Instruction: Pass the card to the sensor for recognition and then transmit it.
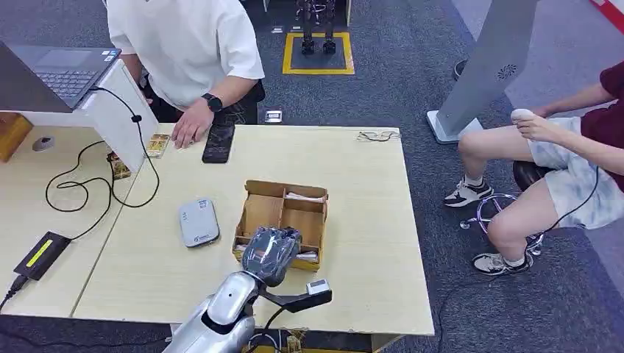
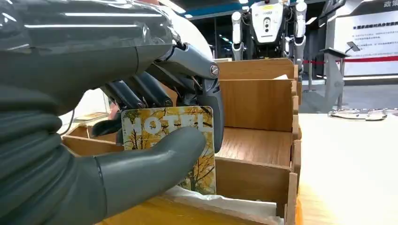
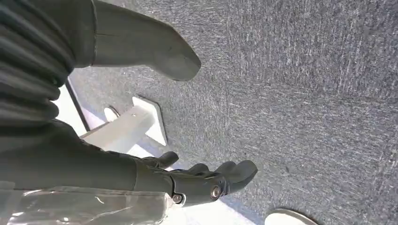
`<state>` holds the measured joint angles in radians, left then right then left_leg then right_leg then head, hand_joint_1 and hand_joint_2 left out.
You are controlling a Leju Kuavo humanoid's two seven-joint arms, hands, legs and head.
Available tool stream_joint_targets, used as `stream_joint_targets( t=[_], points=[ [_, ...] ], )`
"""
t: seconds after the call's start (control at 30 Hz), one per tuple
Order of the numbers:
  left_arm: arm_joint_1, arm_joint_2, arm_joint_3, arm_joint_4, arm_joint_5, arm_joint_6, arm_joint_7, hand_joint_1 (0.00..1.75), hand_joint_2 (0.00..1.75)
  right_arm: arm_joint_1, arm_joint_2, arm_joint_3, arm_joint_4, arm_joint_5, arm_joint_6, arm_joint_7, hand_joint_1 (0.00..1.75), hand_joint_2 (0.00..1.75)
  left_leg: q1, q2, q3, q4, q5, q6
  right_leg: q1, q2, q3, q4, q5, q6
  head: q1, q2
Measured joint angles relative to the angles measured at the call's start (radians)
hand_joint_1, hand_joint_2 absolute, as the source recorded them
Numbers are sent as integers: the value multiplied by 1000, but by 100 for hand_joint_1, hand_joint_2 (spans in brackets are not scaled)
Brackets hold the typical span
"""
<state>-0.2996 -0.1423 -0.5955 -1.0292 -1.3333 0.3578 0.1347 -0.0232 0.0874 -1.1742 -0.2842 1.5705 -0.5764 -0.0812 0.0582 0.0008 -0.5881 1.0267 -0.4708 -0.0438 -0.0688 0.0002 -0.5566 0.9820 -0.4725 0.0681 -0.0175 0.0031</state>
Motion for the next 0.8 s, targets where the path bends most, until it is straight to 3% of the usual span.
stream_joint_targets(
  t=[0.2, 0.37, 0.6, 0.8],
  points=[
    [5, 1, 0, 0, 15, 26, -16, 175, 175, 0, -2, 0, 0, 0, -3, -9, 0, 175, 0, 0, 0, 0, 0, 0, 0, 0, 0, 0, 0, 0, 0, 0],
    [15, 1, 0, -10, 49, 100, -34, 175, 175, 0, -7, 0, 0, 0, -5, -15, 0, 175, 0, 0, 0, 0, 0, 0, 0, 0, 0, 0, 0, 0, 0, 0],
    [17, 1, 0, -18, 56, 109, -35, 175, 175, 0, -8, 0, 0, 0, -5, -16, 0, 175, 0, 0, 0, 0, 0, 0, 0, 0, 0, 0, 0, 0, 0, 0],
    [20, 9, 2, -93, 116, 193, -76, 175, 175, 0, -8, -2, 1, 0, -9, -26, 0, 175, 0, 0, 0, 0, 0, 0, 0, 0, 0, 0, 0, 0, 0, 0]
  ],
)
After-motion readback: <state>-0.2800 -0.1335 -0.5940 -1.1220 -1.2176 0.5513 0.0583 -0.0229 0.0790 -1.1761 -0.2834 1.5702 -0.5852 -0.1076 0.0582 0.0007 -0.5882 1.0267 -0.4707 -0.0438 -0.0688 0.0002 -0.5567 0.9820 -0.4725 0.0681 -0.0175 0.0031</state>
